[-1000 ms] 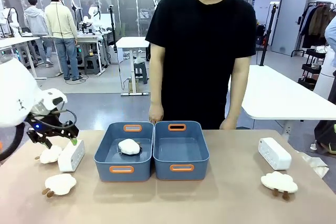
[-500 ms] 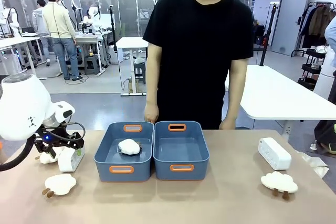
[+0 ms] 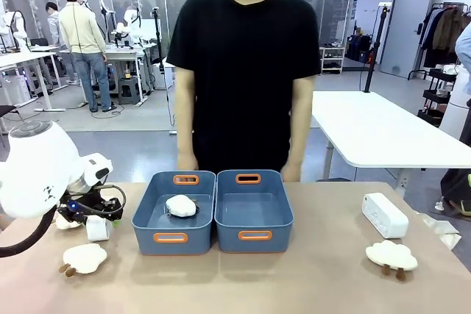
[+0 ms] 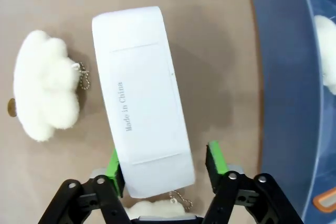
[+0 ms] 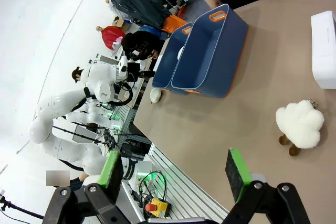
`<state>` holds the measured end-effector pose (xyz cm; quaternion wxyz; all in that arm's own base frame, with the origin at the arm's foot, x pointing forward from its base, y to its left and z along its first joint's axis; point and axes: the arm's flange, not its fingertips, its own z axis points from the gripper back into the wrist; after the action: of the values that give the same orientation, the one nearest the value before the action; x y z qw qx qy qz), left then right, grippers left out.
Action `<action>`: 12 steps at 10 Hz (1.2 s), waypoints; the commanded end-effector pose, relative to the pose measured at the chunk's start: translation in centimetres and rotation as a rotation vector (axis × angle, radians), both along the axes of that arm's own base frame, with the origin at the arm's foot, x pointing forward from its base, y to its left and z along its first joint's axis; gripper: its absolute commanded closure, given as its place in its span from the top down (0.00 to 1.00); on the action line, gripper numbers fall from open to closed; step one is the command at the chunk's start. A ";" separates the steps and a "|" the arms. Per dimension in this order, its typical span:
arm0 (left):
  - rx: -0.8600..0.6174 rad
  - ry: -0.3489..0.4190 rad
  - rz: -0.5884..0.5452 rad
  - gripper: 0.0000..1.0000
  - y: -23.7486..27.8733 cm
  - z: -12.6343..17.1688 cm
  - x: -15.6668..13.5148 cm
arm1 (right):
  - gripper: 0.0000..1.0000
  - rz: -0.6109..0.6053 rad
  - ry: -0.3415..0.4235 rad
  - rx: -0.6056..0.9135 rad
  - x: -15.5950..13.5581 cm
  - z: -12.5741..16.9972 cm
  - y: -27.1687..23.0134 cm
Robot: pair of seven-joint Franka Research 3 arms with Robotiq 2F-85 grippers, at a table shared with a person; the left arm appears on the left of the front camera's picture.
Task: Sort the digital clocks into the basket.
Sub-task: Pick up the Digital clock from the table and place it into the empty Plastic storage basket.
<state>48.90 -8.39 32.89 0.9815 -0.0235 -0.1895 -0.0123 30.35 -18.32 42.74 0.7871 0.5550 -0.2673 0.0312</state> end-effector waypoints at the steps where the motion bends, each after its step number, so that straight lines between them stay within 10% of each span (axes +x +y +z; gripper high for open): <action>1: 0.031 -0.063 0.035 0.00 -0.3 -0.9 0.0 | 1.00 -0.002 -0.017 0.013 0.1 0.1 0.0; 12: -0.001 -0.057 0.054 0.00 0.1 -0.1 -0.2 | 1.00 -0.002 -0.017 0.013 0.1 0.1 0.0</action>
<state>48.64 -8.47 32.70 0.9760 -0.0200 -0.2161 0.0170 30.35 -18.32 42.74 0.7871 0.5551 -0.2674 0.0311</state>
